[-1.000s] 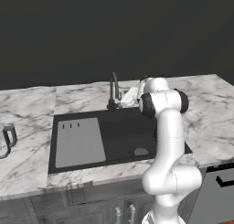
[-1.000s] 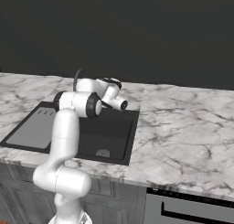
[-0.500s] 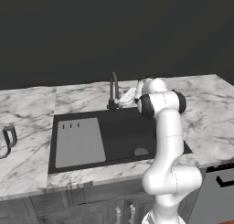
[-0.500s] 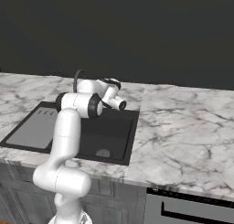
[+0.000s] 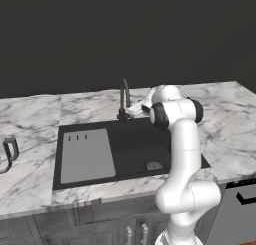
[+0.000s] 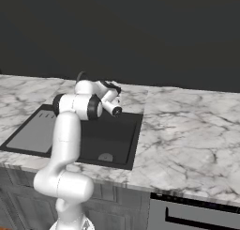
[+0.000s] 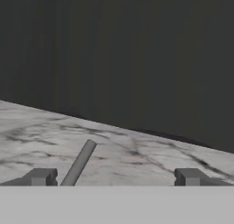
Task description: Turn on the sink faucet and place the jug under the water for a few seconds to fill it up.
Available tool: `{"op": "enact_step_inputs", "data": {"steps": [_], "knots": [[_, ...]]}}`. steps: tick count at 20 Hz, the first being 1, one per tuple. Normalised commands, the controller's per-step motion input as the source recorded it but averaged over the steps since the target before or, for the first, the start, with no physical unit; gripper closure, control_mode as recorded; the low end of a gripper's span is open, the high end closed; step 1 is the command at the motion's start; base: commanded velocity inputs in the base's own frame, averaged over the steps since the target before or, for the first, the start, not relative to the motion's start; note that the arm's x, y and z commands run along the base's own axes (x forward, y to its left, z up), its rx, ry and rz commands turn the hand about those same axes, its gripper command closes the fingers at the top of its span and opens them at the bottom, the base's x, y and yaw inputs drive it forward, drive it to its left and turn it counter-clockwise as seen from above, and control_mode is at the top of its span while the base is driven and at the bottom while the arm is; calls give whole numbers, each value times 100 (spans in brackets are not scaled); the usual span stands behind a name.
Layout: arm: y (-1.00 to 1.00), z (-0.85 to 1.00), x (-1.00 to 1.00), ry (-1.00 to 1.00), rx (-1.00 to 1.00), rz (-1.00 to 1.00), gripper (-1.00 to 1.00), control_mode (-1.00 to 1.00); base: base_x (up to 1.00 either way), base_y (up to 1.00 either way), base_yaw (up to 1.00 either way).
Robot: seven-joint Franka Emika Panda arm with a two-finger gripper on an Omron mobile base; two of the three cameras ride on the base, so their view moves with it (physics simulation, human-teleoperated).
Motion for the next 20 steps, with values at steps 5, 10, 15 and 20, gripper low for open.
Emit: {"op": "enact_step_inputs", "data": {"steps": [5,10,15,20], "knots": [[-100,0,19,8,0,-18,-100,-100,0,0,0],[-100,0,9,9,0,-13,-100,-100,0,0,0],[-100,0,0,7,0,-8,-100,-100,0,0,0],[-100,0,0,6,1,-3,-100,-100,0,0,0]]}}
